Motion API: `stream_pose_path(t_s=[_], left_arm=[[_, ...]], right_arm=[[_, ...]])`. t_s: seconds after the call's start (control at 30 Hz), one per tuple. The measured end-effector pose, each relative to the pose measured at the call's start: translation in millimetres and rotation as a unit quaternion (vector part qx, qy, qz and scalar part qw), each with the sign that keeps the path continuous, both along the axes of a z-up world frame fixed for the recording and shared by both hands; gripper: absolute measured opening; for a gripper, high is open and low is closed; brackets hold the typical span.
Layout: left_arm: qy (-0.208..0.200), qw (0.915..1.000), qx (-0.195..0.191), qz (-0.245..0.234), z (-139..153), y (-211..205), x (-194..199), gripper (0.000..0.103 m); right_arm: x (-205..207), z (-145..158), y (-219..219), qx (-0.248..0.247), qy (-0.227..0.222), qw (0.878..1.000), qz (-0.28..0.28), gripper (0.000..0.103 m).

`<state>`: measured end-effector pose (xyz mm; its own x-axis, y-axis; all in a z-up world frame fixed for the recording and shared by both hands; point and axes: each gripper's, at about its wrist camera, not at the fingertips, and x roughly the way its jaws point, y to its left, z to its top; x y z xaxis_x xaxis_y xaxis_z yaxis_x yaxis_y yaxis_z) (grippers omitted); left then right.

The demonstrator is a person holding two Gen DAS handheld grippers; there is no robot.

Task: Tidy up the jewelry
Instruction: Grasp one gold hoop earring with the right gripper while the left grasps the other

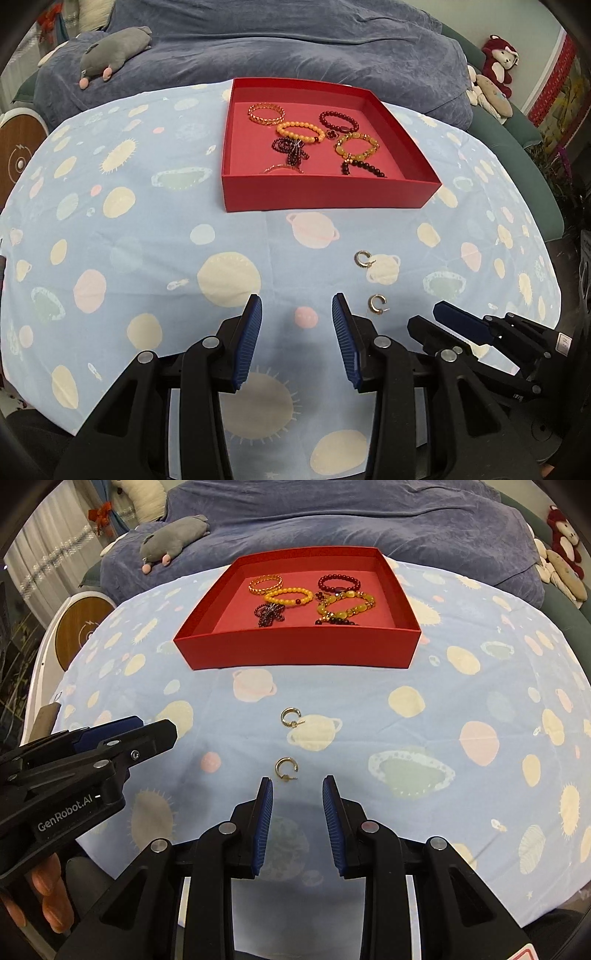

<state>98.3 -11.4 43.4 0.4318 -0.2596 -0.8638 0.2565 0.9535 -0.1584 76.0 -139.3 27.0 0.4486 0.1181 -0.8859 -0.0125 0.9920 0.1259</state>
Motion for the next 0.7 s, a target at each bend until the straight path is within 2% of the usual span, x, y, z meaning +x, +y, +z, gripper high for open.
stream_pose_path(t_s=[0.5,0.7], left_arm=[[0.021,0.9995,0.007,0.023,-21.5,15.1,-1.3,0.038],[0.025,0.9994,0.005,0.023,-24.1,14.4,2.5,0.038]], right_arm=[[20.1,-26.3,11.8,-0.006,0.014,1.0,0.012,0.028],[25.9,-33.6,12.8,-0.01,0.018,1.0,0.017,0.019]])
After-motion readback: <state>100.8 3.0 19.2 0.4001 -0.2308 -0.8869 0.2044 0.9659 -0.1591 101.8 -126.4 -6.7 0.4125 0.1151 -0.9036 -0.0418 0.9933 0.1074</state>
